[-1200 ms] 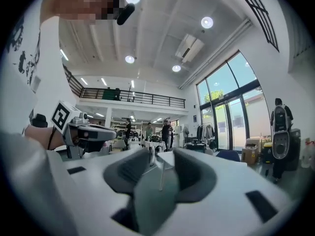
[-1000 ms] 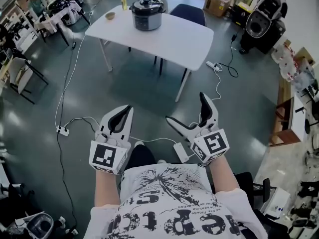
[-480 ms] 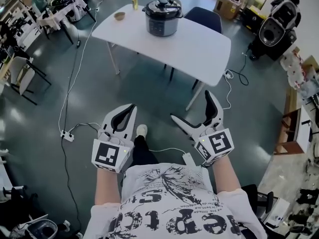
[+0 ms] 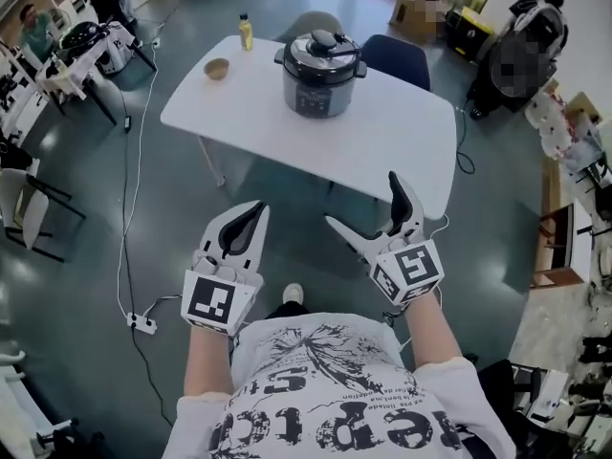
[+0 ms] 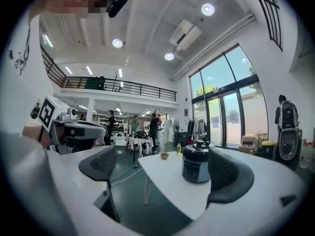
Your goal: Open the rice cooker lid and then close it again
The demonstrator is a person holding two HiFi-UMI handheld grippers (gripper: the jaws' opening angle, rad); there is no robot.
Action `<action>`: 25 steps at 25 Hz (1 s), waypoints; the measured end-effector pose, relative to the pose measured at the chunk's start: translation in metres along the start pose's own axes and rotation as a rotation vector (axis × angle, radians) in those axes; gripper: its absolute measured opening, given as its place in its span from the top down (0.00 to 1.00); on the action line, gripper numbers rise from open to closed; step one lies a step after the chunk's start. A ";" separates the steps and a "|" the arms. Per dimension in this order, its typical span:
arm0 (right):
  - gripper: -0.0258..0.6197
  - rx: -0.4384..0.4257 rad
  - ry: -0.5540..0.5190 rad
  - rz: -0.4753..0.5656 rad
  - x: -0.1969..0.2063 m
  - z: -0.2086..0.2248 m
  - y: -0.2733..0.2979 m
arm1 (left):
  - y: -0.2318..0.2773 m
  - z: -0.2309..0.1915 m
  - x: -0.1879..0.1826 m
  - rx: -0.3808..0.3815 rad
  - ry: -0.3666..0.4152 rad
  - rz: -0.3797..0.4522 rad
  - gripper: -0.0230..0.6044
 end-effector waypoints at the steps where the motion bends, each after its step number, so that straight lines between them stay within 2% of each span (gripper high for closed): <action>1: 0.05 0.016 0.008 0.003 -0.004 0.003 0.021 | 0.009 -0.022 0.000 0.006 0.004 -0.002 0.94; 6: 0.07 0.066 0.040 -0.028 -0.017 0.008 0.101 | 0.041 -0.108 0.003 0.025 -0.018 -0.029 0.94; 8: 0.07 0.076 0.027 -0.059 -0.019 0.014 0.126 | 0.056 -0.132 0.008 0.038 -0.017 -0.051 0.94; 11: 0.07 0.082 -0.007 -0.108 -0.021 0.032 0.164 | 0.090 -0.159 0.013 0.053 -0.038 -0.039 0.94; 16: 0.07 0.076 -0.065 -0.152 -0.021 0.084 0.223 | 0.158 -0.188 0.017 0.081 -0.017 -0.015 0.94; 21: 0.07 0.069 0.002 -0.183 -0.021 0.146 0.294 | 0.231 -0.231 0.015 0.098 0.009 -0.018 0.94; 25: 0.09 0.097 0.015 -0.266 -0.036 0.204 0.361 | 0.305 -0.277 0.003 0.131 0.020 -0.016 0.94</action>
Point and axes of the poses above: the fingertips, and each gripper's own axes: y forward along the fingers, z to its right, x out of its underside, the point moved 8 cm from there along -y, backward along the fingers, and after that the axes turned 1 degree about -z, right-handed, at the moved point
